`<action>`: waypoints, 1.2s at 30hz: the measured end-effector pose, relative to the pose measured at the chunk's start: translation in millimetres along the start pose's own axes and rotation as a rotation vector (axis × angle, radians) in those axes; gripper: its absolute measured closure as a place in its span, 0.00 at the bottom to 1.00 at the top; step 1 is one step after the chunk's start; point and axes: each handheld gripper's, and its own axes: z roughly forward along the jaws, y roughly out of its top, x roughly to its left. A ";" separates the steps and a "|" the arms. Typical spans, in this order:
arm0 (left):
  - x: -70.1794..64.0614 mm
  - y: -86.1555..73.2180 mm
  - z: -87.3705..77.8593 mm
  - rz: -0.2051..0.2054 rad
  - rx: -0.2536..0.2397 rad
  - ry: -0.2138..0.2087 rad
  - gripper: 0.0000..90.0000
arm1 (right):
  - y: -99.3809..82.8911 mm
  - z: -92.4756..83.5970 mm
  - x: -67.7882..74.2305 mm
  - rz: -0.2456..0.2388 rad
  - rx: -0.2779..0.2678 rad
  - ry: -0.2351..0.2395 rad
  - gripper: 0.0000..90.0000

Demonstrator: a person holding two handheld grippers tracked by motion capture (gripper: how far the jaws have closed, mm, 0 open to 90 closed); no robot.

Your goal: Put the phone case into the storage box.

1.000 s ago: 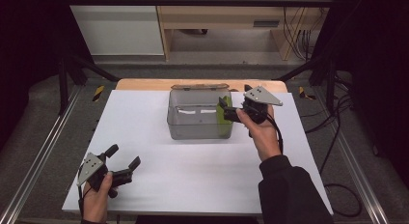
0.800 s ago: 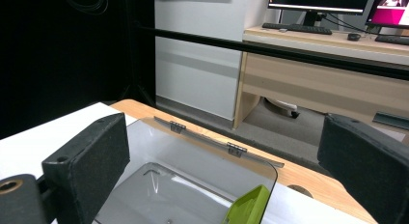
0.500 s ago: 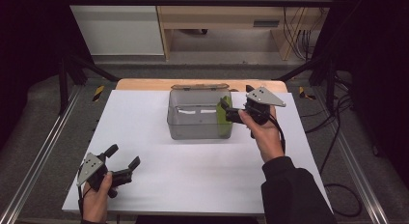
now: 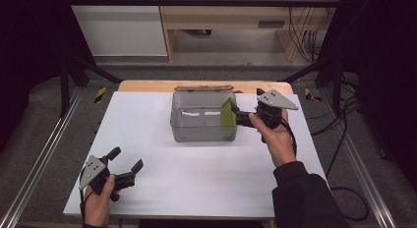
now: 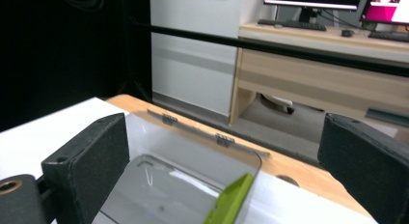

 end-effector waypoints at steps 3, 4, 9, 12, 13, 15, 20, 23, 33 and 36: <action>0.0 0.2 -0.6 0.001 -0.001 0.000 0.02 | -3.0 -3.1 -1.8 0.005 -0.001 -0.005 0.05; 0.1 0.0 -0.7 -0.002 -0.001 0.003 0.02 | -4.0 -4.2 -2.3 0.006 -0.001 -0.006 0.05; 1.2 -0.4 -1.0 -0.002 0.004 -0.005 0.02 | -7.7 -10.8 -6.9 0.010 -0.001 -0.009 0.05; 1.0 -0.4 -1.0 0.002 0.005 -0.008 0.02 | -8.0 -14.7 -9.1 0.013 -0.008 -0.009 0.05; 0.9 -0.6 -0.8 0.004 0.006 -0.008 0.02 | -8.0 -15.9 -9.6 0.014 -0.010 -0.008 0.05; 0.9 -0.9 -0.5 0.005 0.009 -0.010 0.02 | -8.6 -18.6 -10.6 0.013 -0.013 -0.009 0.05; 1.4 -0.9 -1.0 0.002 0.007 -0.011 0.02 | -11.8 -25.5 -14.1 0.022 -0.016 -0.011 0.05; 2.3 -0.8 -1.4 0.000 0.007 -0.008 0.02 | -14.5 -29.7 -16.6 0.025 -0.017 -0.012 0.05; 6.7 -0.7 -4.4 -0.002 0.002 0.006 0.02 | -23.6 -44.6 -24.4 0.036 -0.018 -0.025 0.04; 8.6 -0.8 -6.0 -0.013 -0.004 0.013 0.02 | -25.7 -50.0 -25.6 0.039 -0.022 -0.024 0.04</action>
